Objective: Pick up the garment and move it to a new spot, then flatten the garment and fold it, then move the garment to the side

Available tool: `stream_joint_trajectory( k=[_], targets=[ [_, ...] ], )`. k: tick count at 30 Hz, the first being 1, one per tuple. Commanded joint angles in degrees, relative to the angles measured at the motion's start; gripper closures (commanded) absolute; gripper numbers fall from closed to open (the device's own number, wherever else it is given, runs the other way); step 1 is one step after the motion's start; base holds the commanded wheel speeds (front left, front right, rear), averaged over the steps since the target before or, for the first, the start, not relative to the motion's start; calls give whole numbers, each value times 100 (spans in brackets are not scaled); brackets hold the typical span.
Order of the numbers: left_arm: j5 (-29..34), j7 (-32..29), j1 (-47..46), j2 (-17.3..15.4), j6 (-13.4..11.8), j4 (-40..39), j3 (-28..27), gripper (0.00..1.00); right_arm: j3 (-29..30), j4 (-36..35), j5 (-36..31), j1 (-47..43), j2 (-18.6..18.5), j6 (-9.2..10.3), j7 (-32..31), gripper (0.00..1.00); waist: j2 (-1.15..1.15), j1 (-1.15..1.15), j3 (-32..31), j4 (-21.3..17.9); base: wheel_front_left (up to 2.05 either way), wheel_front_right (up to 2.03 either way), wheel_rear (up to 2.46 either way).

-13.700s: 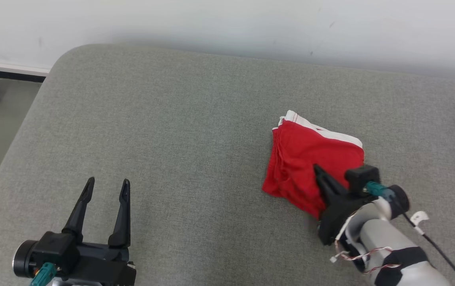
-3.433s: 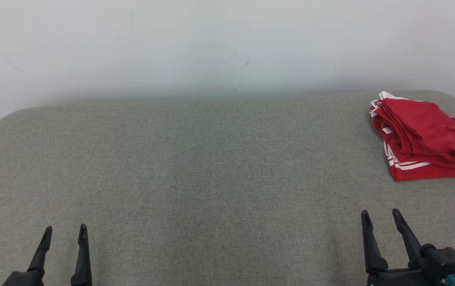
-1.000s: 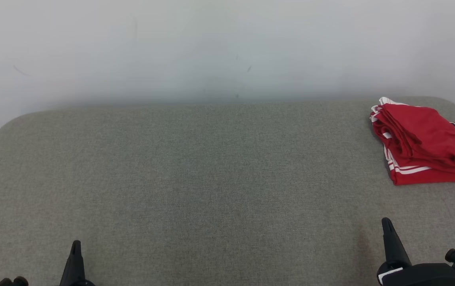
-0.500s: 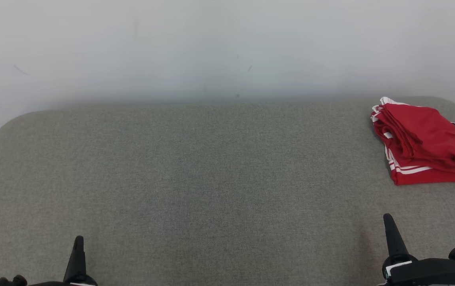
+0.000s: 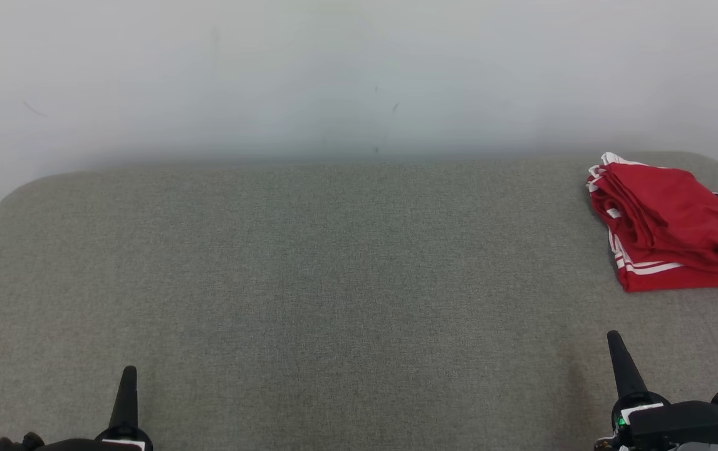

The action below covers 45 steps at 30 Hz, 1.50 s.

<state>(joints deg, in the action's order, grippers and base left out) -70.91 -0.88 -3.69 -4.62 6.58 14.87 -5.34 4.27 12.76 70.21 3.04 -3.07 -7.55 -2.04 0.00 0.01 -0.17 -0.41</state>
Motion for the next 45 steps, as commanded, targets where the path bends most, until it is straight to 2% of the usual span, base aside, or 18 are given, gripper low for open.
stream_joint_trajectory(
  k=[1, 45],
  targets=[
    [-156, -34, -121, 8, 39, -63, -26, 100, 28, -25, 162, 92, -27, 7, -31, 100, 0, 0, 1, 1, 0, 0, 0],
    [-2062, -554, -275, 176, 113, -89, -127, 100, 201, 121, 2142, 320, -8, 11, -417, 100, 0, -1, 33, 38, 0, 0, 0]
  ],
)
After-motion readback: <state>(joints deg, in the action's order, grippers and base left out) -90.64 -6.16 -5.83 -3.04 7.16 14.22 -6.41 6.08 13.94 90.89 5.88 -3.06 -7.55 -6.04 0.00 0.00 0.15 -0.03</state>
